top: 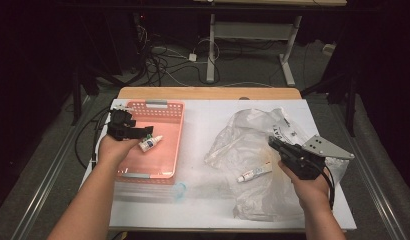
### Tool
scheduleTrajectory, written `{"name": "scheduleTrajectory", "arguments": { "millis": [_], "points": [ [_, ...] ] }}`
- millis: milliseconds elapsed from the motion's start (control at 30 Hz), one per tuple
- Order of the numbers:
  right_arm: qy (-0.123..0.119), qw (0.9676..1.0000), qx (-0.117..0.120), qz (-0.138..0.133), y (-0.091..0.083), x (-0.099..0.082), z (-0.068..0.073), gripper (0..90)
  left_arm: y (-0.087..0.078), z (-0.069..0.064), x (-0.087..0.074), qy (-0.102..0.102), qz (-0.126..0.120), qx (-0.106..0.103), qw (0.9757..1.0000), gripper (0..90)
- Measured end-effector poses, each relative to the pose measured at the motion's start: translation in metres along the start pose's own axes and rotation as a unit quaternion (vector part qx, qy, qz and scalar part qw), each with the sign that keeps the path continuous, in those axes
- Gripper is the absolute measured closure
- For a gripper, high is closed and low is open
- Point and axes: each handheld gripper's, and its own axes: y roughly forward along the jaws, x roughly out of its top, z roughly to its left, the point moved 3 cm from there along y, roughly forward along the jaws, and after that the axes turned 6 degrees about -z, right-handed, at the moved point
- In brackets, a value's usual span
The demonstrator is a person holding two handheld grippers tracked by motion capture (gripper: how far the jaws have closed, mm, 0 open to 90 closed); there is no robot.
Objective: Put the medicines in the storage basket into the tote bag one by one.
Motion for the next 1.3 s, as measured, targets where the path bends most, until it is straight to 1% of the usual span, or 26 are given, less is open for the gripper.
{"name": "scheduleTrajectory", "arguments": {
  "millis": [100,167,233,300,367,400,500,533,600,667,733,800,1000,1167,1233,1300],
  "points": [
    [-0.001,1.0000,0.002,0.000,0.001,0.000,0.001,90.0,0.007,0.004,0.000,-0.013,0.014,0.006,0.9998,22.3],
    [-0.001,1.0000,0.002,0.002,0.001,0.000,0.002,90.0,0.011,0.003,0.001,-0.012,0.026,0.011,0.9995,23.9],
    [0.001,1.0000,0.002,0.002,0.002,-0.001,0.002,90.0,0.017,0.002,0.001,-0.019,0.035,0.006,0.9992,23.9],
    [0.000,1.0000,0.004,0.003,0.002,-0.001,0.002,90.0,0.021,0.002,0.000,-0.018,0.042,0.013,0.9989,23.9],
    [0.000,1.0000,0.005,0.003,0.002,-0.001,0.003,90.0,0.026,0.003,-0.001,-0.023,0.047,0.017,0.9985,23.9],
    [0.000,1.0000,0.005,0.002,0.002,0.000,0.003,90.0,0.029,0.004,-0.001,-0.024,0.056,0.023,0.9979,23.9],
    [-0.001,1.0000,0.007,0.003,0.002,-0.001,0.004,90.0,0.034,0.004,-0.001,-0.023,0.070,0.031,0.9968,24.0],
    [-0.001,1.0000,0.007,0.003,0.002,-0.001,0.004,90.0,0.035,0.004,-0.001,-0.025,0.075,0.032,0.9964,25.7],
    [-0.001,1.0000,0.008,0.003,0.003,-0.001,0.004,90.0,0.037,0.005,-0.002,-0.027,0.082,0.045,0.9953,30.5],
    [-0.002,1.0000,0.009,0.003,0.003,-0.001,0.004,90.0,0.038,0.007,-0.003,-0.032,0.090,0.054,0.9940,33.3],
    [0.000,1.0000,0.008,0.004,0.003,-0.001,0.004,90.0,0.040,0.006,-0.004,-0.026,0.095,0.055,0.9936,35.3],
    [-0.001,1.0000,0.009,0.004,0.003,-0.001,0.004,90.0,0.041,0.006,-0.005,-0.020,0.104,0.062,0.9924,35.8],
    [-0.005,0.9999,0.010,0.002,0.003,0.000,0.005,90.0,0.044,0.005,-0.006,-0.014,0.112,0.064,0.9915,41.6],
    [-0.003,0.9999,0.010,0.002,0.002,0.000,0.005,90.0,0.047,0.005,-0.009,-0.009,0.131,0.070,0.9889,43.2],
    [-0.003,0.9999,0.010,0.002,0.002,0.000,0.005,90.0,0.049,0.004,-0.011,-0.003,0.145,0.071,0.9869,46.1],
    [-0.003,0.9999,0.010,0.002,0.002,0.000,0.005,90.0,0.052,0.003,-0.013,0.008,0.158,0.075,0.9846,48.0]
  ]
}}
